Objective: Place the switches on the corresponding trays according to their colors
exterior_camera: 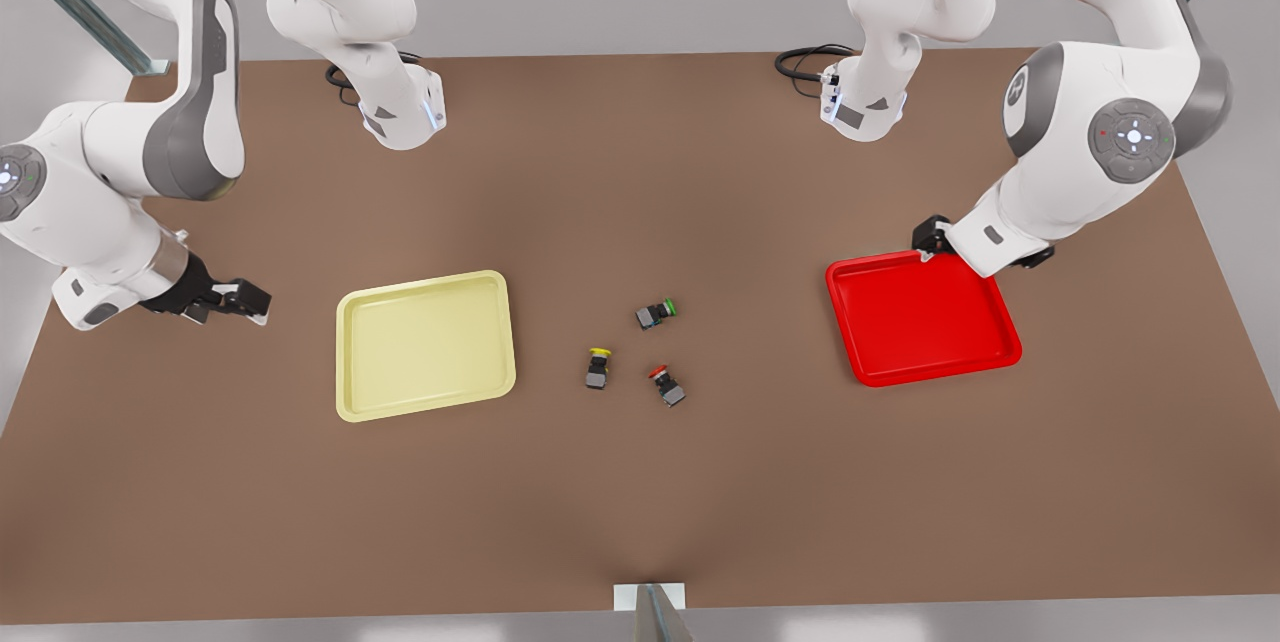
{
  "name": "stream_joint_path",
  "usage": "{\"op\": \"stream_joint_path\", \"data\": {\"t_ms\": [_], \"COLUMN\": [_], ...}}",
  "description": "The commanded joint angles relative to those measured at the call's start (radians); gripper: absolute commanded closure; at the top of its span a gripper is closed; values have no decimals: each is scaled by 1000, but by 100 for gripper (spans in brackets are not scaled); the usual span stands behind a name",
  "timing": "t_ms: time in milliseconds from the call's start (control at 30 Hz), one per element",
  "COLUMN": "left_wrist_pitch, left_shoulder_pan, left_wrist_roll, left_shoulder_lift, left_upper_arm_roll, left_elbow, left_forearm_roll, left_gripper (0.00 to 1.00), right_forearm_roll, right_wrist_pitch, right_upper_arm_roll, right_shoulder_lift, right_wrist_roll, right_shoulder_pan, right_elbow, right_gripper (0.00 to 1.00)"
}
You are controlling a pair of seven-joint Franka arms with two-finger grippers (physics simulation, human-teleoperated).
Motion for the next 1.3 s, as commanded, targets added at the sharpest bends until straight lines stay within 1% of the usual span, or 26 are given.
{"op": "stream_joint_path", "data": {"t_ms": [0,67,100,133,200,267,333,367,467,533,567,600,667,700,733,800,900,933,1033,1067,1167,1267], "left_wrist_pitch": [0,-25,-25,-13,92,256,342,386,458,511,526,583,665,691,690,692,704,719,750,803,816,816], "left_shoulder_pan": [-1,-2,-40,-100,-182,-183,-182,-180,-197,-232,-248,-254,-254,-255,-255,-254,-251,-251,-251,-251,-252,-251], "left_wrist_roll": [1,-2,-66,-224,-351,-580,-819,-905,-1010,-1270,-1323,-1338,-1330,-1335,-1338,-1350,-1353,-1361,-1367,-1385,-1373,-1370], "left_shoulder_lift": [0,25,66,126,223,292,390,407,476,528,539,545,585,618,644,686,718,724,730,730,743,753], "left_upper_arm_roll": [0,-7,-10,-10,-30,-120,-143,-143,-145,-146,-145,-146,-163,-165,-166,-166,-166,-166,-168,-168,-166,-166], "left_elbow": [0,-5,1,7,37,38,75,73,76,98,99,99,112,153,188,195,193,191,195,196,204,214], "left_forearm_roll": [9,6,7,-4,-14,-16,-33,-74,-80,-79,-79,-79,-77,-77,-77,-77,-79,-79,-80,-122,-123,-123], "left_gripper": [0,0,0,0,0,0,0,0,0,0,0,0,0,0,0,0,0,0,0,0,0,0], "right_forearm_roll": [0,0,0,-2,-2,-6,-8,-15,-12,-17,-31,-54,-146,-159,-176,-248,-276,-291,-298,-311,-348,-362], "right_wrist_pitch": [-2,0,-3,-3,-2,5,11,23,86,100,127,135,137,144,173,183,238,236,265,264,278,304], "right_upper_arm_roll": [0,2,2,2,11,51,103,143,144,143,146,155,250,281,307,385,431,431,433,436,434,433], "right_shoulder_lift": [-1,-1,1,1,-2,-1,35,53,140,220,245,286,357,392,409,472,578,607,660,697,795,840], "right_wrist_roll": [2,5,0,2,12,15,14,15,20,165,236,317,483,544,595,765,882,902,980,1011,1032,1032], "right_shoulder_pan": [4,4,1,1,1,7,14,14,97,185,200,249,249,251,249,249,252,284,312,340,375,375], "right_elbow": [0,1,6,6,4,8,6,7,17,44,47,70,106,109,110,112,164,192,219,256,354,388], "right_gripper": [0,0,0,0,0,0,0,0,0,0,0,0,0,0,0,0,0,0,0,0,0,0]}}
